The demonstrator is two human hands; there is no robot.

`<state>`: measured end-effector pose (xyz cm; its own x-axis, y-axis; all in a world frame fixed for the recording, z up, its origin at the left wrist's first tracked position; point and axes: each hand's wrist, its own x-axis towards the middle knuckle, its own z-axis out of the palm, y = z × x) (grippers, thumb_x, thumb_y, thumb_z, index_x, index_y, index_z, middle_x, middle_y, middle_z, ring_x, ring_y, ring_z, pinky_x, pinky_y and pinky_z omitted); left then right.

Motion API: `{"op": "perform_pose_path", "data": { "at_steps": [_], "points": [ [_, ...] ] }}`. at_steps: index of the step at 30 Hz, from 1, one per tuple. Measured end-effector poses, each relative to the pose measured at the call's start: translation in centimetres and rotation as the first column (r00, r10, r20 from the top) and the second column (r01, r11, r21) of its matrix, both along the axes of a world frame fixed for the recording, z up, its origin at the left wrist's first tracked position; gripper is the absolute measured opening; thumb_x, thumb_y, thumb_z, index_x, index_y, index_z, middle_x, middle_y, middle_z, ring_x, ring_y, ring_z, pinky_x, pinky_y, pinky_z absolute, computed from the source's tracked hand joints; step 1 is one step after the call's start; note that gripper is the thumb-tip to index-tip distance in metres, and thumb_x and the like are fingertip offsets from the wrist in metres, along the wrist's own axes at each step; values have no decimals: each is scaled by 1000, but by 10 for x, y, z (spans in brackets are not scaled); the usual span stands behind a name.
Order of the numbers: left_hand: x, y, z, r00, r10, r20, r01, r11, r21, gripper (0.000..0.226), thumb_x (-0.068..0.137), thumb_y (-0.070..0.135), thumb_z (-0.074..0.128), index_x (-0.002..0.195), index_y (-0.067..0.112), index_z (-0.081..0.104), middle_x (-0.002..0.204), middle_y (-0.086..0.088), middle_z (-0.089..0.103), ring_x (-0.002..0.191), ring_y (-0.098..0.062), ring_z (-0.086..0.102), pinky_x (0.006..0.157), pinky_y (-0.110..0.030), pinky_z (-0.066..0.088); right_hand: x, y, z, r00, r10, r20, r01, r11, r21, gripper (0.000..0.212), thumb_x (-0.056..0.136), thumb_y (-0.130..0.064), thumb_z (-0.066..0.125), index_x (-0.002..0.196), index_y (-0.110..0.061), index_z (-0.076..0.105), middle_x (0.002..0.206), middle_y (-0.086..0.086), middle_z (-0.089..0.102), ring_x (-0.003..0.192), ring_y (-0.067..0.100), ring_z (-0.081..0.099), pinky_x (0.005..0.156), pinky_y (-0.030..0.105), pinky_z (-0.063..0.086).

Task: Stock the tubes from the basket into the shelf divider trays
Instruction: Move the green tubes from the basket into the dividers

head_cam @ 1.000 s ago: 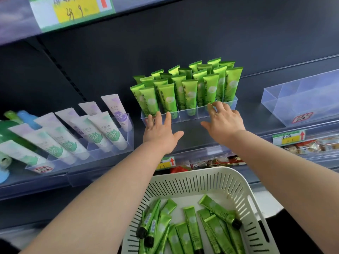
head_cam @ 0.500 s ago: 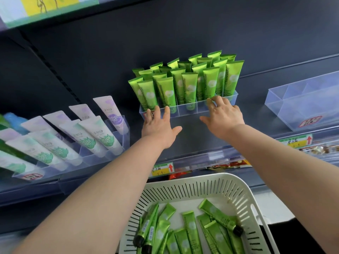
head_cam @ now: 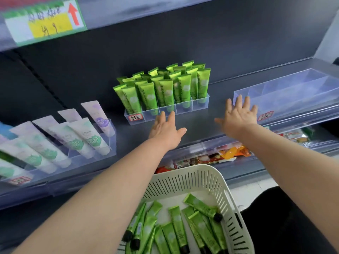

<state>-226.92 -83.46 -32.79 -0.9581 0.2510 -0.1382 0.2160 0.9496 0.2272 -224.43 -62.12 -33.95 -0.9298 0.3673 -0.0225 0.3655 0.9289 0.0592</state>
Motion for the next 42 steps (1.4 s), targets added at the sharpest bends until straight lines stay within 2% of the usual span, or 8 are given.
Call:
{"op": "perform_pose_path", "data": {
  "at_steps": [6, 13, 17, 22, 29, 33, 37, 42],
  "points": [
    [22, 22, 10, 997, -81, -15, 82, 997, 4, 76, 97, 51, 45, 155, 24, 5, 163, -6, -6, 150, -28, 0, 116, -48, 18, 20, 21, 4, 994, -107, 27, 108, 994, -14, 78, 96, -57, 29, 151, -7, 7, 150, 21, 26, 135, 39, 31, 106, 58, 23],
    [27, 2, 9, 1000, 10, 15, -9, 1000, -15, 79, 98, 41, 50, 155, 16, 2, 163, -7, -7, 149, -27, 2, 117, -44, 16, 25, -13, 22, 989, 75, -129, -89, 991, -102, 49, 98, -35, 35, 137, -6, 30, 108, 15, 65, 101, 33, 60, 94, 46, 33],
    [27, -13, 13, 997, 75, -10, -75, 997, 9, 77, 98, 16, 51, 154, 10, -1, 163, -7, -6, 150, -25, 3, 118, -39, 15, 24, -56, 19, 957, 229, -176, -266, 937, -226, 52, 91, -12, 42, 140, -8, 25, 107, 15, 65, 93, 35, 58, 76, 38, 36],
    [30, -37, 16, 993, 115, -32, -115, 993, -6, 77, 96, 9, 49, 155, 10, 0, 163, -6, -6, 150, -24, 1, 118, -37, 13, 21, -93, 20, 866, 456, -204, -497, 747, -441, 63, 97, -13, 39, 153, -16, 10, 147, 4, 44, 126, 32, 47, 96, 42, 42],
    [39, -37, 20, 1000, -1, -10, 1, 1000, -13, 67, 99, 28, 49, 154, 15, 13, 162, -7, 2, 149, -28, 4, 117, -45, 17, 35, -66, 22, 899, 390, -198, -423, 892, -163, 54, 98, -20, 41, 148, -11, 23, 152, 8, 31, 142, 25, 25, 107, 42, 28],
    [47, -15, 13, 974, -227, 8, 228, 972, -59, 72, 97, 14, 51, 155, 17, 8, 163, -3, 4, 150, -24, 4, 120, -48, 14, 46, -35, 9, 963, 262, -62, -268, 958, -105, 57, 96, -23, 44, 146, -7, 24, 152, 9, 27, 146, 23, 13, 113, 46, 23],
    [51, -3, 12, 956, -291, 35, 293, 951, -98, 76, 95, 15, 55, 155, 16, 9, 162, -2, 10, 150, -22, 6, 119, -54, 13, 57, -26, 2, 973, 230, 15, -227, 969, -97, 65, 97, -23, 41, 152, -9, 9, 158, 6, 16, 147, 21, 4, 116, 49, 17],
    [56, -17, 14, 963, -259, 75, 267, 952, -148, 75, 95, 24, 56, 154, 19, 10, 162, -2, 12, 150, -20, 5, 118, -57, 10, 60, -45, 3, 963, 270, -2, -270, 960, -70, 65, 95, -22, 45, 151, -13, 14, 154, 3, 25, 146, 23, 12, 113, 50, 21]
  ]
}}
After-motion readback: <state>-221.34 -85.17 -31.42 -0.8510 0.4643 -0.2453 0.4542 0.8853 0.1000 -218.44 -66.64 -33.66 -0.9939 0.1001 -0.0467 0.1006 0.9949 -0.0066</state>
